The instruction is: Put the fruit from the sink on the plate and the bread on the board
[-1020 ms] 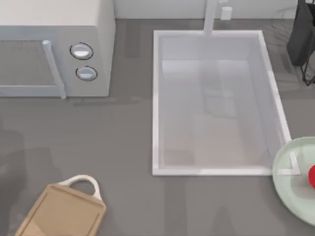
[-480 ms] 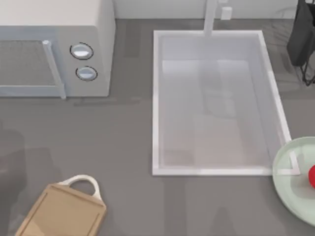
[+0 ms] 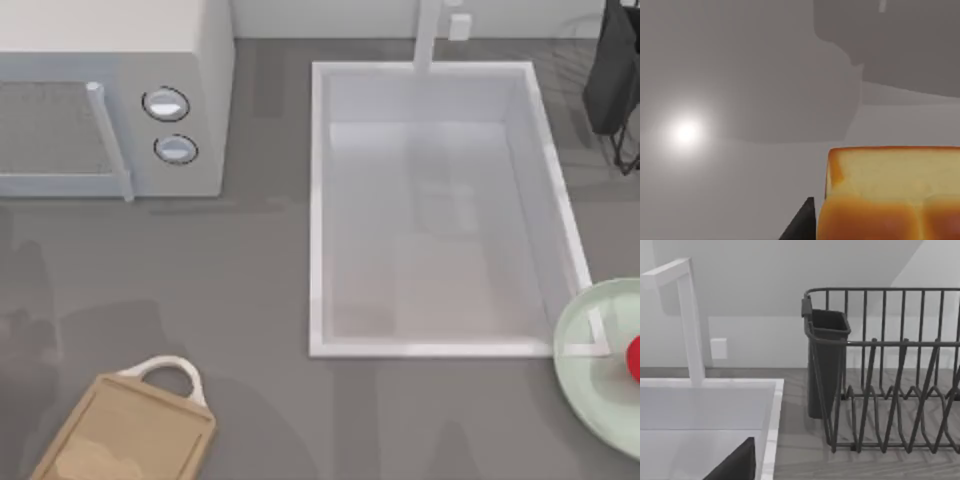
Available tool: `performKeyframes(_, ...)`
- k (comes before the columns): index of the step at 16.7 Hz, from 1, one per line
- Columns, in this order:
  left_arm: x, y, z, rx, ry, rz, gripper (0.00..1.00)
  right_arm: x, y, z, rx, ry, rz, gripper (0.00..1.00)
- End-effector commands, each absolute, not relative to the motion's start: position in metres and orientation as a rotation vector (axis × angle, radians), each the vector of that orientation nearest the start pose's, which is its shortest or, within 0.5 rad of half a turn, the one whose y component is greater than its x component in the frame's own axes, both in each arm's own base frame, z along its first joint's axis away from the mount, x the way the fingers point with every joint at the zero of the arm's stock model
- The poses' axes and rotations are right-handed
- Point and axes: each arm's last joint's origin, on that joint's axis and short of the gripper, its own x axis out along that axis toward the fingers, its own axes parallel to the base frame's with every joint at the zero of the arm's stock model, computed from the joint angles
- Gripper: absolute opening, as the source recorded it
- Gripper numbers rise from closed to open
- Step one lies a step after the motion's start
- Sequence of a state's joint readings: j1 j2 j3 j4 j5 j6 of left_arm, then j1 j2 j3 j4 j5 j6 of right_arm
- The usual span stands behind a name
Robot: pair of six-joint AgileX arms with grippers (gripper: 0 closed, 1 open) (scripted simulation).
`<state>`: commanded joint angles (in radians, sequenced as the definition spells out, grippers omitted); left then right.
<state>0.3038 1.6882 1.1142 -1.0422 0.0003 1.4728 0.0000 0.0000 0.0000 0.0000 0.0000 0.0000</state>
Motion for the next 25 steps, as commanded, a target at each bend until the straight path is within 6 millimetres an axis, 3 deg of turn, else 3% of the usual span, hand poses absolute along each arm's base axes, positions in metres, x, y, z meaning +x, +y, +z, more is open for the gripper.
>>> performKeyframes(4,0.274,0.088,0.214,0.900,1.377,-0.900,0.00,0.106,-0.001,0.160,0.000,0.000,0.000,1.00)
performKeyframes(12,0.275,0.078,0.211,0.861,1.395,-0.865,0.00,0.106,-0.001,0.160,0.000,0.000,0.000,1.00)
performKeyframes(19,0.273,0.027,0.205,0.675,1.478,-0.691,0.00,0.106,-0.001,0.160,0.000,0.000,0.000,1.00)
performKeyframes(25,0.256,-0.028,0.199,0.452,1.545,-0.460,0.00,0.106,-0.001,0.160,0.000,0.000,0.000,1.00)
